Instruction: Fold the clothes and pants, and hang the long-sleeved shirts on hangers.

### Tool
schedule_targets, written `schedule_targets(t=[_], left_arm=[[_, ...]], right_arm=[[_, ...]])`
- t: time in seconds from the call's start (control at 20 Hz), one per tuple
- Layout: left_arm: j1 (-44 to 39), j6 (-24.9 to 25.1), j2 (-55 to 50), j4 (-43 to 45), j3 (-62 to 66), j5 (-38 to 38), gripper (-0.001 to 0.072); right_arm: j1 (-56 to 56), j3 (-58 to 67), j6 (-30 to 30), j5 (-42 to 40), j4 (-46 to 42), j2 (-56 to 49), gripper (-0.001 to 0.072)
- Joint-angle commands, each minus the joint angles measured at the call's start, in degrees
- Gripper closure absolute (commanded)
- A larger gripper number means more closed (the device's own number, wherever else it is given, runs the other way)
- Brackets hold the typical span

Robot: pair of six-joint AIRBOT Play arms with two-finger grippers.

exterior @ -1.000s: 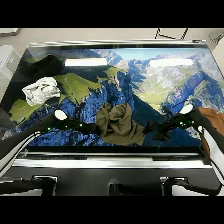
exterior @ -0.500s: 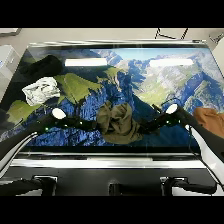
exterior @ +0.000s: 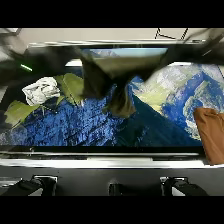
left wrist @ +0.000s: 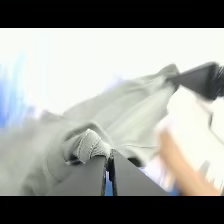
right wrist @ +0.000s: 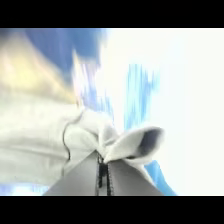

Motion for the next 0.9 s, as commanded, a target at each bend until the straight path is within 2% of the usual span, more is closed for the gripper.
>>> schedule_targets(t=[0.0, 0.15, 0.25, 0.3, 0.45, 0.6, 0.7, 0.8, 0.85], left_arm=[[0.22, -0.2, 4.87, -0.22, 15.65, 1.03, 0.0685], [-1.81, -0.13, 6.34, -1.42, 19.43, 6.78, 0.0684], [-4.17, 2.1, 6.27, -1.27, 19.65, 11.23, 0.0685], [-4.59, 3.56, 5.79, -1.14, 19.63, 11.85, 0.0685], [-4.61, 1.88, 2.34, 5.86, 18.88, 9.99, 0.0685], [-4.61, -6.12, -3.72, 18.64, 13.44, 4.9, 0.0685], [-4.61, -7.1, -9.86, 23.76, 8.02, 5.4, 0.0684], [-4.63, -7.1, -17.94, 23.89, 4.79, 10.14, 0.0683], [-4.61, -7.52, -22.62, 23.85, 4.76, 11.26, 0.0683]], right_arm=[[0.04, 12.63, 1.29, -3.32, 1.11, 8.09, 0.0673], [0.04, 12.63, 1.29, -8.63, 5.9, 13.03, 0.0673], [0.04, 12.63, 1.27, -11.89, 7.32, 13.9, 0.0673], [0.04, 12.59, 1.25, -12.68, 7.17, 13.84, 0.0673], [0.02, 12.57, 1.25, -11.08, 3.39, 11.02, 0.0673], [0.02, 12.04, 1.25, -3.67, -2.38, 3.58, 0.0673], [0.04, 9.79, 1.27, -1.27, -4.42, -3.15, 0.0673], [0.04, 8.41, 1.9, -1.01, -4.72, -12.02, 0.0672], [0.04, 8.41, 4.09, -1.01, -4.61, -16.92, 0.0672]])
